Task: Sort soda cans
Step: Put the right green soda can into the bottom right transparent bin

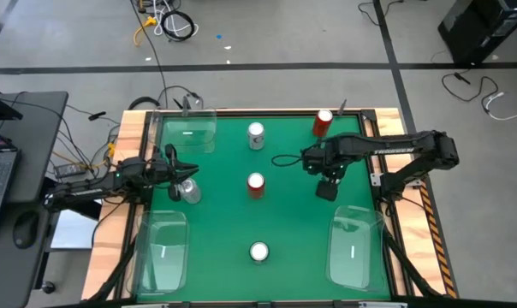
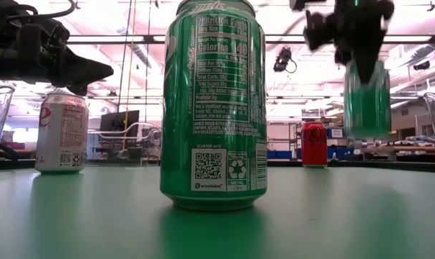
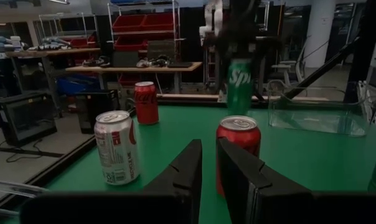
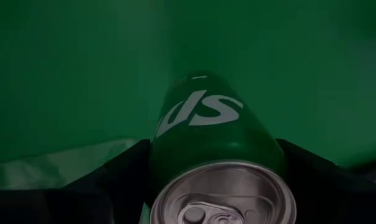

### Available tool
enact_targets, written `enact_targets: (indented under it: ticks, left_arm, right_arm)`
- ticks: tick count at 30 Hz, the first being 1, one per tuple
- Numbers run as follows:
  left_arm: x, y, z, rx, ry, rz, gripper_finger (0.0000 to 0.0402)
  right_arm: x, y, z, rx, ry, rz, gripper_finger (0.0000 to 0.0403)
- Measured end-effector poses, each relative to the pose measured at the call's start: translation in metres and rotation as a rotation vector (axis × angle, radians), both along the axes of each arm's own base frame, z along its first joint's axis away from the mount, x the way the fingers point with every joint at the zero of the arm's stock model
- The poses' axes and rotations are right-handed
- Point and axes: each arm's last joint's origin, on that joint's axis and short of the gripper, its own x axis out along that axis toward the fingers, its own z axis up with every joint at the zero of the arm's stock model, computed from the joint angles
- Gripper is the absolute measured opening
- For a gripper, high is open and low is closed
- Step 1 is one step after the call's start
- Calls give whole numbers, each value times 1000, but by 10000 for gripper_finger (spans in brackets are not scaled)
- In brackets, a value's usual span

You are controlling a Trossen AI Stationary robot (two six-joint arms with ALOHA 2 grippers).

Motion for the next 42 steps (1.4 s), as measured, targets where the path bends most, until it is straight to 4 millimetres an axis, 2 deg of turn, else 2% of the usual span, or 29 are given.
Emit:
enact_targets:
  ticks: [4,8,10,13,17,21,27,30,37,42]
  left_arm:
    - [0,0,-1,-1,5,0,61]
    - [0,0,-1,-1,5,0,61]
    - [0,0,0,0,5,0,61]
    - [0,0,0,5,6,0,61]
    - [0,0,0,6,1,0,61]
    - [0,0,0,5,6,0,60]
    - [0,0,-1,3,9,-16,60]
    - [0,0,-1,3,10,-17,60]
    - [0,-1,-1,-17,13,-21,60]
    - [1,-1,-2,-24,18,-22,60]
  right_arm:
    - [-3,14,46,26,-53,-44,290]
    - [-5,41,80,166,-171,-96,290]
    - [-9,59,88,198,-180,-115,290]
    - [-16,86,89,226,-149,-160,290]
    - [-29,118,83,231,-78,-259,290]
    - [-37,145,68,199,1,-332,290]
    - [-34,176,33,143,114,-382,290]
    - [-27,192,16,188,143,-358,290]
    - [-9,210,-17,163,122,-181,290]
    - [-7,215,-36,126,158,-94,290]
